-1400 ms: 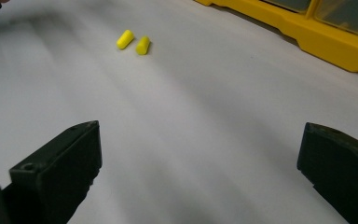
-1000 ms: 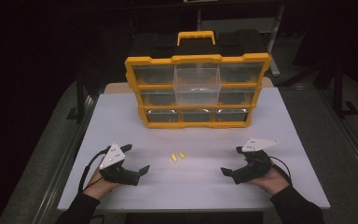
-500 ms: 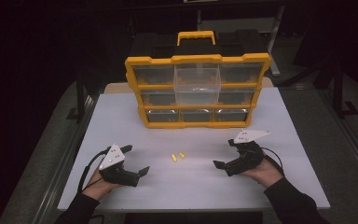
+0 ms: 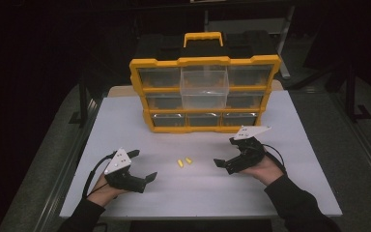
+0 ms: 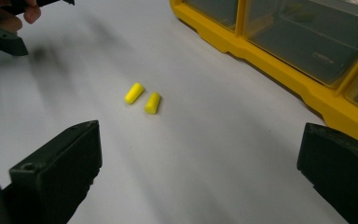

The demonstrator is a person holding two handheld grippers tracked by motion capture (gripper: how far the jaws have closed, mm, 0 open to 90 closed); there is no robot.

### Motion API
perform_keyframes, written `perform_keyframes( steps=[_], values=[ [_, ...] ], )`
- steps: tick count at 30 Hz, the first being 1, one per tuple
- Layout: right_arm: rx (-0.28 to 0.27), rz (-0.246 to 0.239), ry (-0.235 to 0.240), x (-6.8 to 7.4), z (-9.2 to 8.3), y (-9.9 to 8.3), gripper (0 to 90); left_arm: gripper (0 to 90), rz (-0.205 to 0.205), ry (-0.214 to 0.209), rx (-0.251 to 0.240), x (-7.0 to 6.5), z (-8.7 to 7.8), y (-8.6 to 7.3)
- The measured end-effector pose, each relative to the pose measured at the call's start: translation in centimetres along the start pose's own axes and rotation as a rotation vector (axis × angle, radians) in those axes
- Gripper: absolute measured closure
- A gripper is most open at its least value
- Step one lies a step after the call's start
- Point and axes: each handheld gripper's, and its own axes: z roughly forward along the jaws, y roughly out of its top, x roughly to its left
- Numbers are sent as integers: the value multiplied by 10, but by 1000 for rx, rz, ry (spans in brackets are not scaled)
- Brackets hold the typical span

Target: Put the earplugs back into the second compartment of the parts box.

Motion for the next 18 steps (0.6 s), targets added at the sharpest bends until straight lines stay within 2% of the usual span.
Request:
perform_keyframes(
  steps=[5,18],
  values=[
    [1,-2,4,0,6,6,0,0,0,-17,10,-1,3,0],
    [-6,-5,13,1,17,14,0,0,-11,-19,10,0,4,0]
  ],
)
